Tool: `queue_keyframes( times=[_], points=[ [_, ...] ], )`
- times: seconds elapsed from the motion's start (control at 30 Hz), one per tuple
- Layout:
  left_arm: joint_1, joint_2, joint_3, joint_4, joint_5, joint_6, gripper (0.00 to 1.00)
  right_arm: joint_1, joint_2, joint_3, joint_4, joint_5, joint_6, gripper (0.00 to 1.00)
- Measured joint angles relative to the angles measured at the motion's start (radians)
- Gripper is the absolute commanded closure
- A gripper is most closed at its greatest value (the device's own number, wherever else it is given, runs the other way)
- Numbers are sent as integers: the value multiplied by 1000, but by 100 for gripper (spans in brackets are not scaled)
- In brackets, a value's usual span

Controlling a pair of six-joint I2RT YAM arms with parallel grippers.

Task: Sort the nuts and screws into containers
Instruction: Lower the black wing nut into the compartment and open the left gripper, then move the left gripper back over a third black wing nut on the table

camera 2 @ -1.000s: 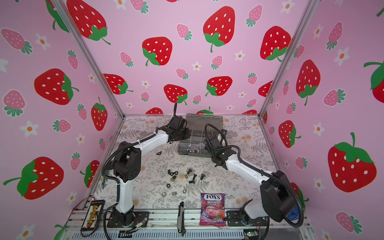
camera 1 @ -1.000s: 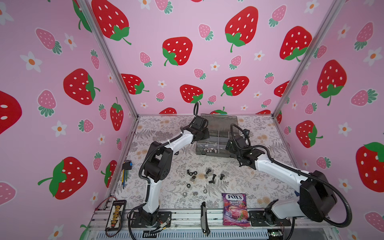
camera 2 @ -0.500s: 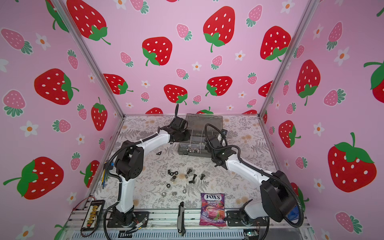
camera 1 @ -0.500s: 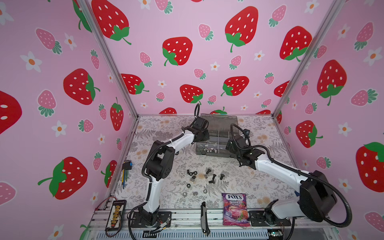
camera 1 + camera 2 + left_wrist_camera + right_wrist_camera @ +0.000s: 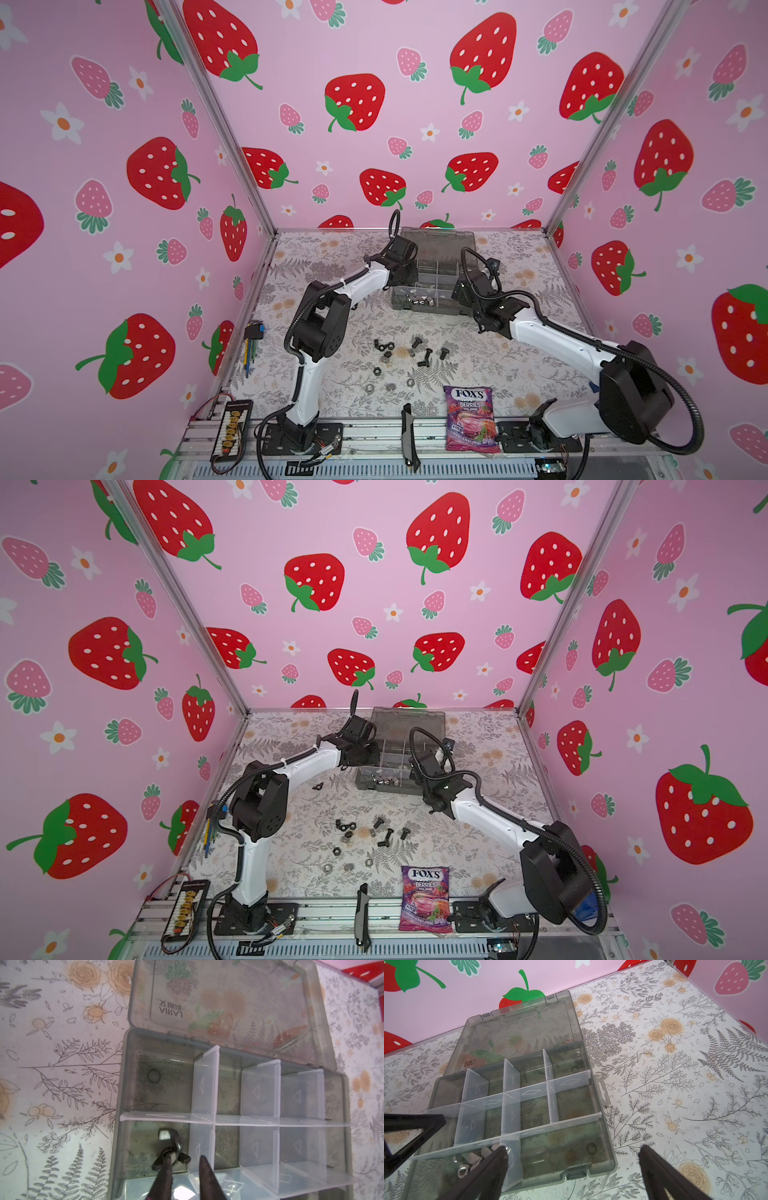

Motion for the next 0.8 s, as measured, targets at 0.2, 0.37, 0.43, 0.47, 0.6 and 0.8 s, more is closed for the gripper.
queue_keyframes(
  times=[0.2, 0.37, 0.43, 0.47, 0.6, 0.8],
  points=[
    [-5, -51, -37, 6, 1, -2, 62, 0, 0, 0, 0, 0, 0, 0],
    [-6, -164, -76, 7, 3, -12, 60, 0, 0, 0, 0, 3, 0, 0],
    [-6, -217, -99, 7, -6, -18, 56, 0, 0, -2, 1, 4, 0, 0],
    [-6, -251, -117, 6, -14, -22, 51, 0, 0, -2, 1, 5, 0, 0],
    [3, -386, -220, 3, -73, -35, 34, 0, 0, -4, 1, 4, 0, 0],
    [65, -559, -395, -29, -159, 13, 4, 0, 0, -4, 0, 4, 3, 0]
  ],
)
